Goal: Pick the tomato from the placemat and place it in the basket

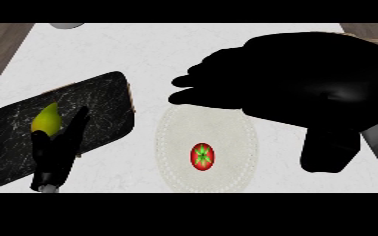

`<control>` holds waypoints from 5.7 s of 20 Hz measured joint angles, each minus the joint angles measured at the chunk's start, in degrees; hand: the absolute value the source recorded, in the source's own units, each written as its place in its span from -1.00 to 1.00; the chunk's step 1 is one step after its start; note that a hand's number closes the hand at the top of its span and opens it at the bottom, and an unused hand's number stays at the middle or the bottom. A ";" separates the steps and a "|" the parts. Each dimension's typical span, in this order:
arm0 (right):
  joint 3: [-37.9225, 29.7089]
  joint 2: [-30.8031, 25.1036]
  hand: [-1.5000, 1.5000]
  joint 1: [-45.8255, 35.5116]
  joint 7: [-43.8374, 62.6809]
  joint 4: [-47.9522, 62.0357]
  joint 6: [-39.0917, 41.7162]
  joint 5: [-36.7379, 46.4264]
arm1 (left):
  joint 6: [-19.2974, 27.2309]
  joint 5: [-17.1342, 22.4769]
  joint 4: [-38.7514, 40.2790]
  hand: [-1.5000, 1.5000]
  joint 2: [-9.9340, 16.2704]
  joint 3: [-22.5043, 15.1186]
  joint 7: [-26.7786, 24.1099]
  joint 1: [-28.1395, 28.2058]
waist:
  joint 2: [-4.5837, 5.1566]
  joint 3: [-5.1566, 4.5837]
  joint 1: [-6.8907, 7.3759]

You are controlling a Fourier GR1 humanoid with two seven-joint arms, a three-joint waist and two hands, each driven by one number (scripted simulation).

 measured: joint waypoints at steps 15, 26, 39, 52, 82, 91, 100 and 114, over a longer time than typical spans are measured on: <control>5.42 7.66 -1.00 9.30 1.76 -2.63 -3.80 6.06 | -1.18 -0.34 -0.36 0.00 -0.74 1.00 0.09 0.05 | 0.33 0.02 0.70; 13.51 10.37 -1.00 16.63 -3.01 -1.76 -7.89 20.70 | -1.56 -1.26 -0.15 0.00 -1.21 1.27 1.03 -0.49 | 0.45 0.17 0.98; 18.66 11.26 -1.00 22.03 -14.42 5.21 -16.44 33.71 | -2.05 -2.43 0.21 0.00 -2.08 1.72 0.71 -0.52 | 0.39 0.22 0.97; 22.44 15.40 -1.00 24.64 -19.59 13.00 -22.37 42.23 | -3.03 -2.90 -0.14 0.00 -2.57 2.58 0.38 0.14 | 0.29 0.17 0.92; 27.74 19.68 1.00 26.67 -30.20 26.69 -34.56 58.30 | -4.67 -3.82 -0.17 0.00 -3.59 4.49 1.94 -0.02 | 0.15 0.22 0.85; 22.77 20.96 1.00 27.24 -25.89 28.68 -36.53 60.24 | -4.35 -4.57 -0.70 0.00 -3.98 4.93 2.06 0.93 | -0.05 0.18 -0.17; 2.67 25.23 1.00 29.75 5.11 23.23 -38.47 57.39 | -3.57 -3.67 -2.70 0.00 -3.26 7.08 2.97 4.84 | -1.07 0.08 -4.17; -19.16 31.63 1.00 16.38 34.52 -7.63 -46.33 51.87 | -4.17 -4.32 -3.00 0.00 -3.54 6.65 3.24 4.08 | -0.84 -0.11 -2.64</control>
